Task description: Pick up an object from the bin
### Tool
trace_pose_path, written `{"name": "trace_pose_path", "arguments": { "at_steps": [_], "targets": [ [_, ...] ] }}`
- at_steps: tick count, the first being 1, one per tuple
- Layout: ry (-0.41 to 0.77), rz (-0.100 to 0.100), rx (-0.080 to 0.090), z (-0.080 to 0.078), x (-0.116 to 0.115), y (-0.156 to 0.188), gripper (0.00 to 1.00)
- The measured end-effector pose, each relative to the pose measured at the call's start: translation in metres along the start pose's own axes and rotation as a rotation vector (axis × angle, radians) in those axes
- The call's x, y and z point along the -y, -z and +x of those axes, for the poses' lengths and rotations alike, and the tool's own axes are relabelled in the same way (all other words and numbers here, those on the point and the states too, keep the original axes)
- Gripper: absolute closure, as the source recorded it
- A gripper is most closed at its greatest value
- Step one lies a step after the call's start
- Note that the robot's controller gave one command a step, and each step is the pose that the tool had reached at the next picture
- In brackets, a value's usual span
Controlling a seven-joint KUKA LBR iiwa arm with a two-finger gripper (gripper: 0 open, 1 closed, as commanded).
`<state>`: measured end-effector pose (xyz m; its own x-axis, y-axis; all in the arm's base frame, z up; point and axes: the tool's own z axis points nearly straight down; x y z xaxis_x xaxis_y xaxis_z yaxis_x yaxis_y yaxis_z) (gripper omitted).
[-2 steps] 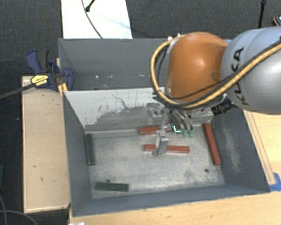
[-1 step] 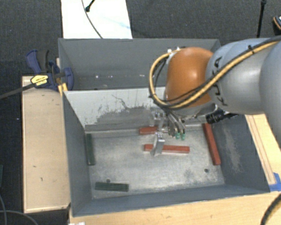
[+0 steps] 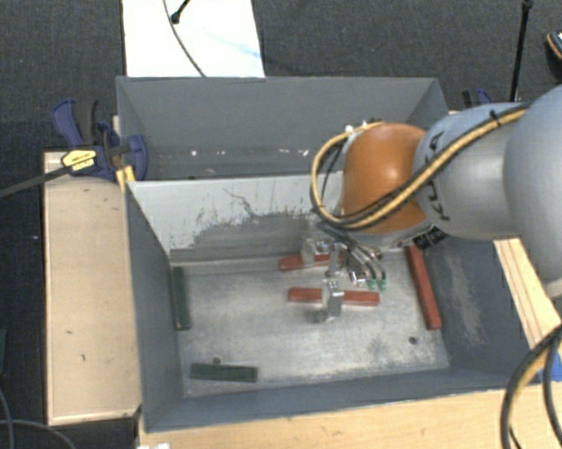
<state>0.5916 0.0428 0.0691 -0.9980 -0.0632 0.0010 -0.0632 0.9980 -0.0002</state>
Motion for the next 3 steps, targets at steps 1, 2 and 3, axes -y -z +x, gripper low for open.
{"name": "trace_pose_path", "arguments": {
  "at_steps": [1, 2, 3],
  "targets": [
    [-0.003, -0.002, 0.007, -0.003, -0.001, 0.005, 1.00],
    [-0.025, 0.000, 0.012, 0.026, 0.015, 0.138, 1.00],
    [0.076, -0.001, -0.001, 0.057, -0.007, 0.096, 1.00]
  ]
}}
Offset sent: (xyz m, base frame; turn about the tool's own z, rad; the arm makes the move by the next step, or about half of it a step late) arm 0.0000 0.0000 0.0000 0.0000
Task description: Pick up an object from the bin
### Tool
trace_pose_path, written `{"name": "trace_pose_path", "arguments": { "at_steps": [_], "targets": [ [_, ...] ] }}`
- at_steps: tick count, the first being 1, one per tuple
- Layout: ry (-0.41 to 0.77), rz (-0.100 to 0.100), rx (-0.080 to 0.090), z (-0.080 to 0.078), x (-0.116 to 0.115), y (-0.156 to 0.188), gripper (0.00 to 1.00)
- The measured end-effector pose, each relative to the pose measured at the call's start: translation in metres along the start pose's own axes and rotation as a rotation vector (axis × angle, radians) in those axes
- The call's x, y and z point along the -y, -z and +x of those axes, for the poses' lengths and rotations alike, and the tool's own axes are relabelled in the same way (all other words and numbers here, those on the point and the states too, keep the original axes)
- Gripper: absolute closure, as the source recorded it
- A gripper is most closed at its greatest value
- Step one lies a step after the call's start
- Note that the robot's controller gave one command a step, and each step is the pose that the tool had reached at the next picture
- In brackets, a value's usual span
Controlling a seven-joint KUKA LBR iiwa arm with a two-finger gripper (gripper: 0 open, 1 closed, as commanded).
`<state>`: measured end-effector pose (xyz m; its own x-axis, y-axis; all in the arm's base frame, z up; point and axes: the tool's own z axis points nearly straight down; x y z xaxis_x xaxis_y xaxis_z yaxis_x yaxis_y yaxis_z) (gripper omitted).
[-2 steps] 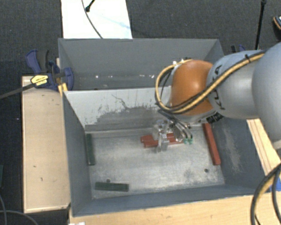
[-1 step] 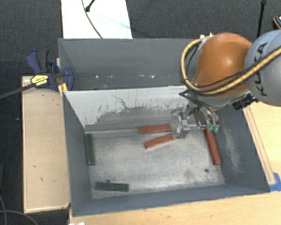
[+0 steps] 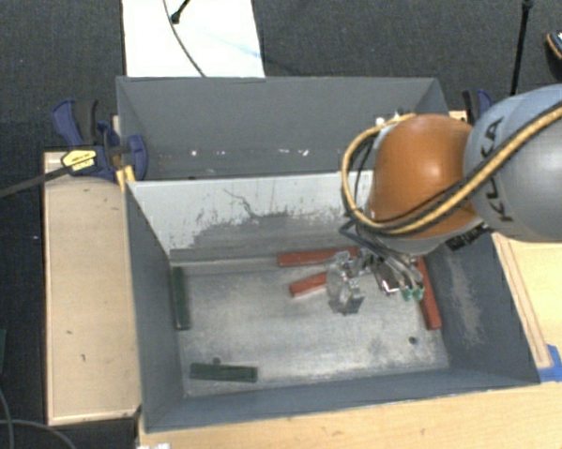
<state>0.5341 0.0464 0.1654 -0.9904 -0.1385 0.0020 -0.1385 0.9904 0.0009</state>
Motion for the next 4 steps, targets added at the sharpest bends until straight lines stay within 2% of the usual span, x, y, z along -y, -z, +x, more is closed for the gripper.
{"name": "trace_pose_path", "arguments": {
  "at_steps": [1, 2, 3, 4],
  "targets": [
    [-0.004, 0.000, 0.004, -0.001, 0.001, 0.002, 0.00],
    [0.112, 0.000, -0.002, -0.035, 0.004, -0.099, 0.00],
    [0.108, 0.000, 0.004, -0.036, 0.004, -0.095, 1.00],
    [0.253, 0.002, 0.012, -0.044, 0.000, -0.007, 1.00]
  ]
}}
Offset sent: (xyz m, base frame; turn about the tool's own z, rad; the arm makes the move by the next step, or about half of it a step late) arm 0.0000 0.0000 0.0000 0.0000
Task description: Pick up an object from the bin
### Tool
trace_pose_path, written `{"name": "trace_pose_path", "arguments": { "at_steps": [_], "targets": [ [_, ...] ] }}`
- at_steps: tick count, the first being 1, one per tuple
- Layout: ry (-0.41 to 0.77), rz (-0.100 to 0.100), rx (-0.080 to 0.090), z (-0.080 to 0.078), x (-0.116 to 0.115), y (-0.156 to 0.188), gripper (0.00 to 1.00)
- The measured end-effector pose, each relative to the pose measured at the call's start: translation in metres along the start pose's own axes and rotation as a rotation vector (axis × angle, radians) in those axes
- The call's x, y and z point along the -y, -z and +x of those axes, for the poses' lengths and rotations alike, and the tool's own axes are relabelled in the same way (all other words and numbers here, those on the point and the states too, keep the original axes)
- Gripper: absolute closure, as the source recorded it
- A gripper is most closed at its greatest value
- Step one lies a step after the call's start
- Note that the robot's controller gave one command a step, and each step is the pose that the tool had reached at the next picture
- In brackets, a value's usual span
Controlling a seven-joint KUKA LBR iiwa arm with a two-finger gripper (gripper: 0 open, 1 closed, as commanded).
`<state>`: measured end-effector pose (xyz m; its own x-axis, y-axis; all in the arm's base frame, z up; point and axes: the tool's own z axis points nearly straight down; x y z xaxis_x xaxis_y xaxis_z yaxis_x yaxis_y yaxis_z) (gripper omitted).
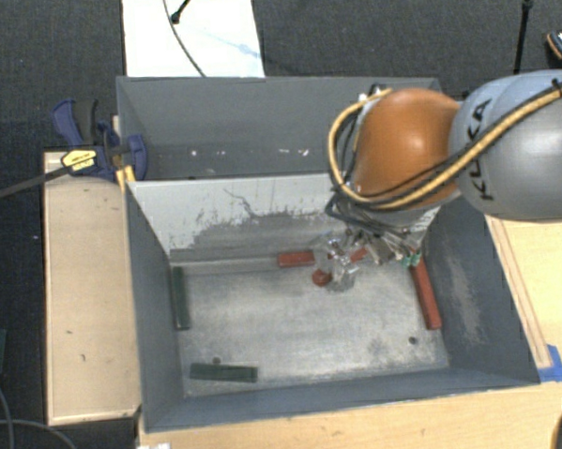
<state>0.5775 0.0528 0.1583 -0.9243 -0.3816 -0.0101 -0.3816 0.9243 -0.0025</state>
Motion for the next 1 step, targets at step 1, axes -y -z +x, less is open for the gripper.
{"name": "trace_pose_path", "arguments": {
  "at_steps": [1],
  "targets": [
    [0.000, 0.000, 0.002, -0.0216, -0.0114, 0.0704, 1.00]
  ]
}}
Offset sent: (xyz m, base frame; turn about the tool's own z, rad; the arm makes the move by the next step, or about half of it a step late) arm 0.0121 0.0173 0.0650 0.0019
